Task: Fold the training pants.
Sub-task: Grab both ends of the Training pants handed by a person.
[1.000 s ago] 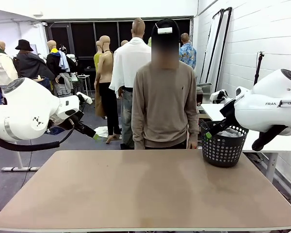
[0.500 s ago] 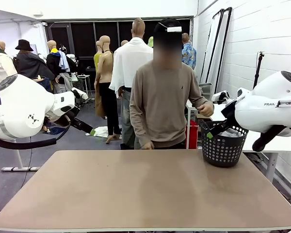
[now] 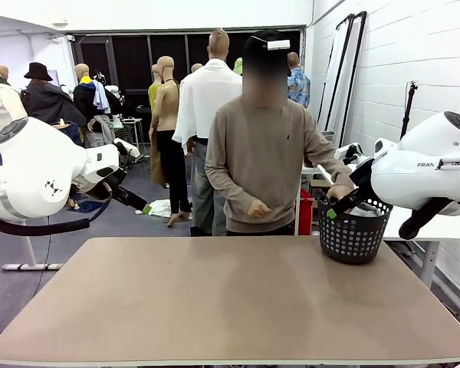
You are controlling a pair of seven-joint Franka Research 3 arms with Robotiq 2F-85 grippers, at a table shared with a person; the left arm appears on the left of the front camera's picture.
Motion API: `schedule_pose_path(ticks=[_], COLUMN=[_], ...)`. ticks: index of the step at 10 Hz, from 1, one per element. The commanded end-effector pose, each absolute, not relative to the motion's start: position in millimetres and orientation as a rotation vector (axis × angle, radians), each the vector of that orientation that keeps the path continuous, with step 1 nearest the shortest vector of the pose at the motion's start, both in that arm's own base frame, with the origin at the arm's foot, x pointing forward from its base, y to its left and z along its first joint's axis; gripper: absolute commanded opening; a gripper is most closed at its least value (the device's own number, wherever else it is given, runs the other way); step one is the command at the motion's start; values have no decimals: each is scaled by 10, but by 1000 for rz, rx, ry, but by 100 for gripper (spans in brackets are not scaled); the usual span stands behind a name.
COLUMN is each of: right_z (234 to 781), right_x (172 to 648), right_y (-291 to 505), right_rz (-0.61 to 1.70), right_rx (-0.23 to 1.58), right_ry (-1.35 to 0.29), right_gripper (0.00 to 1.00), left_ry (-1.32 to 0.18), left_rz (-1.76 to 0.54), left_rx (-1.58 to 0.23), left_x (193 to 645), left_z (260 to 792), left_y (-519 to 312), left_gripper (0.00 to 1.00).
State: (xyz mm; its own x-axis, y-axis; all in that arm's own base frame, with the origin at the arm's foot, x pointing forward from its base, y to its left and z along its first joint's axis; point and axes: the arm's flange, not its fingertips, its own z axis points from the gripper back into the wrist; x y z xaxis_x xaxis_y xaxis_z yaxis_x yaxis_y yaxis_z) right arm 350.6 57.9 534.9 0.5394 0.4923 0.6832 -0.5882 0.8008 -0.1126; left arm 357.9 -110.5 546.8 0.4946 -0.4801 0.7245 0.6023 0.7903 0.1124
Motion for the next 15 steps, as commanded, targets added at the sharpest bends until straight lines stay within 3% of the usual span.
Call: schedule_pose_path(ticks=[1, 15], right_z=[5346, 5346], right_x=[3506, 3506], right_y=[582, 582], right_rz=[648, 648], right_rx=[142, 142], right_ry=[-766, -766], right_gripper=[100, 100], left_ry=[-824, -824], left_rz=[-661, -661], left_rx=[-169, -169], left_x=[3578, 3578], left_z=[5470, 5470], left_y=[-1106, -1106], left_gripper=[100, 100])
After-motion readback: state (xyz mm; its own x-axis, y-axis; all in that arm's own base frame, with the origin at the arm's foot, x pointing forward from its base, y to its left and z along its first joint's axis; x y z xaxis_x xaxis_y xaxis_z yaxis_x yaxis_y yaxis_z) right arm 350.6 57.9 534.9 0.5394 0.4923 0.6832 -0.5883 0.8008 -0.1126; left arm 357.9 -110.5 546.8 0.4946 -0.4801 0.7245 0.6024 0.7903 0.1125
